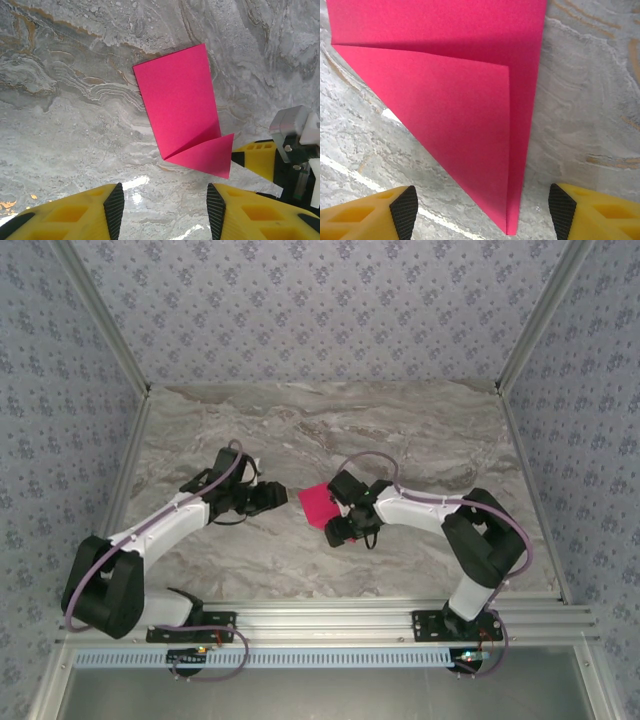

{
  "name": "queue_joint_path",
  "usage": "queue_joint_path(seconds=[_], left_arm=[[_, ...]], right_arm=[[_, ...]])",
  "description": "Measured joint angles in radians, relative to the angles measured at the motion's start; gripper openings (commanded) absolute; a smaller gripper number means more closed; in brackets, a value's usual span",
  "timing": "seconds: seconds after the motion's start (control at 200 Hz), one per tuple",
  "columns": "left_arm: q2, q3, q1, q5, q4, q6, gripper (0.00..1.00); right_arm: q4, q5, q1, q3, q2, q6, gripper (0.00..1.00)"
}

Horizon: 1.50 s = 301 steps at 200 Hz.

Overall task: Fold a paper plane with a square sheet of paper (fold left side to right side)
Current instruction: Fourth fold the wing at the center of the table.

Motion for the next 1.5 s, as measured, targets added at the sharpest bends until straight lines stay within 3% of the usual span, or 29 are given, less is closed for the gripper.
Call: queue_joint_path(seconds=[0.38,0.59,0.745,0.929,1.209,1.504], left_arm=[[-0.002,-0.004,0.000,0.001,-0.003,-0.001,0.51],[0.000,-0.034,0.000,0.047,0.017,-0.026,0.50],[0.029,-0.069,0.000,0.106,0.098,-0.078,0.51],[0.118,-0.092,-0.028,0.149,0.215,-0.155,0.51],[0.204,-0.091,-0.087,0.149,0.292,-0.214,0.53],[0.238,-0.076,-0.107,0.137,0.290,-0.218,0.53]], right_arm=[[-0.007,0.021,0.098,0.009,0.009,0.061,0.72],[-0.006,0.014,0.102,0.009,0.006,0.076,0.73],[0.006,-0.042,0.053,-0.003,-0.058,0.073,0.74],[0.080,-0.142,-0.100,-0.036,-0.156,0.020,0.71],[0.181,-0.270,-0.160,-0.035,-0.051,-0.076,0.53],[0.203,-0.315,-0.194,-0.033,0.023,-0.117,0.30]])
